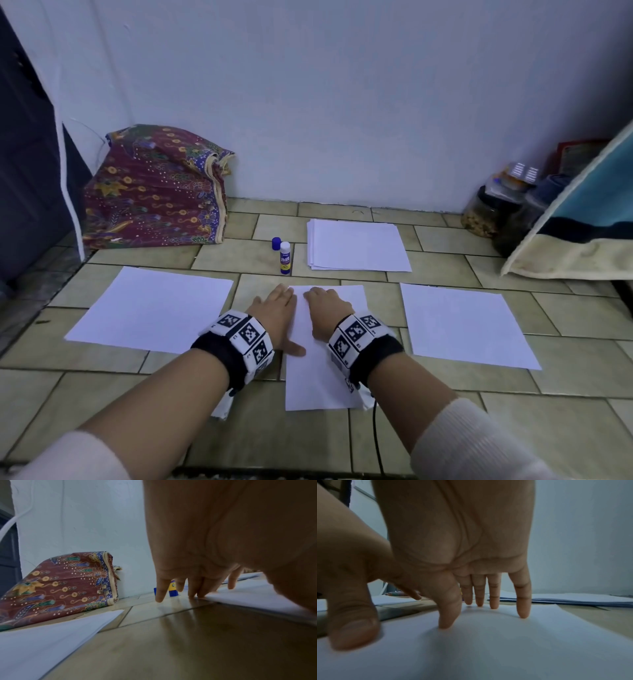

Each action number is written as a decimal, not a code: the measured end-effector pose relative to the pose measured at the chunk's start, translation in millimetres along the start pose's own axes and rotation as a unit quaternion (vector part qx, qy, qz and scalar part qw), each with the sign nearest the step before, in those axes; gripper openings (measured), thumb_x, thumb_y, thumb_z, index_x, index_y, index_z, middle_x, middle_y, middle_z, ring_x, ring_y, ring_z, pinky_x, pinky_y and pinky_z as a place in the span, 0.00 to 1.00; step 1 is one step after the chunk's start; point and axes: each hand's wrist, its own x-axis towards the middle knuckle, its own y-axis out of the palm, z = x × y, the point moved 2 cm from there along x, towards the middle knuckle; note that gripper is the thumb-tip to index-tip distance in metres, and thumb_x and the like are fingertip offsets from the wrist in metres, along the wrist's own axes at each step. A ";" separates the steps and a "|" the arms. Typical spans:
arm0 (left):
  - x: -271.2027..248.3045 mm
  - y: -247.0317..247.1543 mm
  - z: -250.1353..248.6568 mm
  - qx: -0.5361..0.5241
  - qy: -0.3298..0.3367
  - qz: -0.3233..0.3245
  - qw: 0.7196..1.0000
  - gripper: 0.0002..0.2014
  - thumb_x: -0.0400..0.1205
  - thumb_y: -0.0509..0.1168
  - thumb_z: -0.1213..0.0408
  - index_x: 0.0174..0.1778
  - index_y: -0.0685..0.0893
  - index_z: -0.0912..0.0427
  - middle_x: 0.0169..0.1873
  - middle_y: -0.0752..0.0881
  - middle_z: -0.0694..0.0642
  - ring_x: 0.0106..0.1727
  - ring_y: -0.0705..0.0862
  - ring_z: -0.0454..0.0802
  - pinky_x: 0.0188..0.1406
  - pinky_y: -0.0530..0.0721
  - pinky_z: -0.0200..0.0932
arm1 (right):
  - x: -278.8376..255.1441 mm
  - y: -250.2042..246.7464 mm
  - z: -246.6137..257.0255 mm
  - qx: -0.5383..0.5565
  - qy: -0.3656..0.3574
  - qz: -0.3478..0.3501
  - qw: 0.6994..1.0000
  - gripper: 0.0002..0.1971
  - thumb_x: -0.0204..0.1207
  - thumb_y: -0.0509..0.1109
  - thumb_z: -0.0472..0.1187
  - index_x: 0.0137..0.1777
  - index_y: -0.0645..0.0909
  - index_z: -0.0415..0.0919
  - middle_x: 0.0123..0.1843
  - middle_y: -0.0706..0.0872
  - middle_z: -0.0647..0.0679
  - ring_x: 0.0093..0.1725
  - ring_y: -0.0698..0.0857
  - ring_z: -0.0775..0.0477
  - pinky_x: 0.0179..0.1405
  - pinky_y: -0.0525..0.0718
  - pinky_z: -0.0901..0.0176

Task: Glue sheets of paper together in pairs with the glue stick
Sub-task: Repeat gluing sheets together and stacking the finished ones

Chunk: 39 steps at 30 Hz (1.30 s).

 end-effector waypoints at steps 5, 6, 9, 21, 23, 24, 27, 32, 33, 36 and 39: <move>0.3 0.6 2.0 0.039 0.003 0.004 0.999 0.57 0.74 0.65 0.33 0.85 0.41 0.62 0.85 0.43 0.55 0.85 0.41 0.50 0.82 0.50 0.62 | 1.5 -7.7 -1.0 0.058 -0.026 0.043 0.997 0.39 0.77 0.65 0.34 0.84 0.50 0.48 0.83 0.59 0.50 0.79 0.65 0.43 0.80 0.54 0.35; -0.3 0.6 1.5 0.050 0.000 0.006 0.999 0.56 0.74 0.64 0.32 0.85 0.41 0.62 0.85 0.42 0.55 0.85 0.41 0.50 0.82 0.49 0.62 | 0.2 -10.3 -6.6 0.056 -0.013 0.050 0.997 0.37 0.77 0.62 0.34 0.83 0.51 0.50 0.82 0.63 0.49 0.78 0.66 0.43 0.81 0.51 0.35; -2.7 0.1 0.3 0.063 -0.004 0.011 0.998 0.55 0.76 0.62 0.32 0.84 0.40 0.62 0.85 0.41 0.56 0.85 0.40 0.50 0.82 0.48 0.62 | -3.2 -12.6 -32.0 0.078 0.044 0.045 0.995 0.31 0.80 0.60 0.42 0.82 0.56 0.53 0.76 0.73 0.46 0.76 0.70 0.43 0.81 0.51 0.39; -9.1 -25.7 -7.5 0.117 -0.017 -0.001 0.993 0.37 0.77 0.61 0.33 0.68 0.76 0.62 0.68 0.77 0.59 0.71 0.73 0.56 0.68 0.68 0.52 | -14.5 -13.3 -53.1 -0.009 0.052 -0.025 0.998 0.43 0.64 0.80 0.56 0.77 0.67 0.46 0.72 0.70 0.44 0.74 0.66 0.42 0.69 0.74 0.47; -10.3 -37.4 -5.4 0.138 -0.019 0.000 0.990 0.26 0.81 0.62 0.40 0.59 0.81 0.61 0.59 0.83 0.57 0.61 0.80 0.55 0.55 0.74 0.46 | -13.4 -16.4 -42.6 -0.038 0.011 -0.004 0.999 0.38 0.68 0.79 0.49 0.77 0.69 0.44 0.72 0.69 0.41 0.73 0.67 0.40 0.68 0.75 0.49; -9.7 -39.3 -2.1 0.133 -0.013 0.002 0.991 0.24 0.81 0.64 0.43 0.60 0.81 0.61 0.60 0.82 0.57 0.61 0.81 0.55 0.53 0.76 0.45 | -12.6 -16.4 -36.8 -0.040 -0.014 0.015 0.999 0.37 0.70 0.78 0.45 0.78 0.68 0.44 0.73 0.69 0.40 0.73 0.69 0.40 0.69 0.74 0.51; 0.5 -24.8 15.5 0.064 0.038 0.012 0.997 0.37 0.77 0.70 0.45 0.77 0.66 0.61 0.78 0.64 0.59 0.78 0.63 0.56 0.71 0.71 0.50 | -10.1 -11.9 -20.0 -0.053 -0.084 0.040 0.994 0.36 0.75 0.73 0.38 0.81 0.62 0.45 0.80 0.64 0.41 0.78 0.65 0.40 0.75 0.68 0.50; -1.0 0.1 36.7 0.063 0.038 0.060 0.995 0.54 0.77 0.63 0.35 0.84 0.34 0.57 0.83 0.34 0.49 0.84 0.37 0.48 0.81 0.53 0.63 | -8.2 -1.7 -21.6 -0.012 -0.084 0.049 0.995 0.37 0.81 0.66 0.41 0.85 0.49 0.47 0.86 0.47 0.52 0.84 0.51 0.49 0.81 0.56 0.44; -0.8 2.1 38.7 0.070 0.037 0.060 0.995 0.56 0.75 0.62 0.32 0.84 0.33 0.57 0.83 0.33 0.49 0.84 0.36 0.48 0.80 0.52 0.64 | -8.0 -1.1 -28.1 -0.008 -0.073 0.052 0.996 0.38 0.81 0.65 0.45 0.85 0.47 0.46 0.86 0.46 0.52 0.84 0.50 0.50 0.81 0.56 0.42; -0.4 7.8 43.3 0.058 0.036 0.078 0.995 0.69 0.63 0.64 0.23 0.82 0.29 0.59 0.82 0.29 0.51 0.82 0.30 0.47 0.80 0.45 0.68 | -10.2 -0.5 -55.5 0.003 -0.029 0.068 0.997 0.46 0.77 0.68 0.55 0.84 0.41 0.45 0.86 0.42 0.52 0.84 0.48 0.51 0.81 0.56 0.40; -2.8 7.4 42.4 0.012 0.038 0.071 0.997 0.68 0.66 0.72 0.31 0.82 0.29 0.58 0.82 0.29 0.49 0.83 0.31 0.45 0.81 0.43 0.66 | -19.2 -3.1 -82.6 0.018 0.012 0.077 0.997 0.54 0.72 0.72 0.60 0.84 0.37 0.44 0.86 0.40 0.51 0.84 0.49 0.51 0.81 0.55 0.41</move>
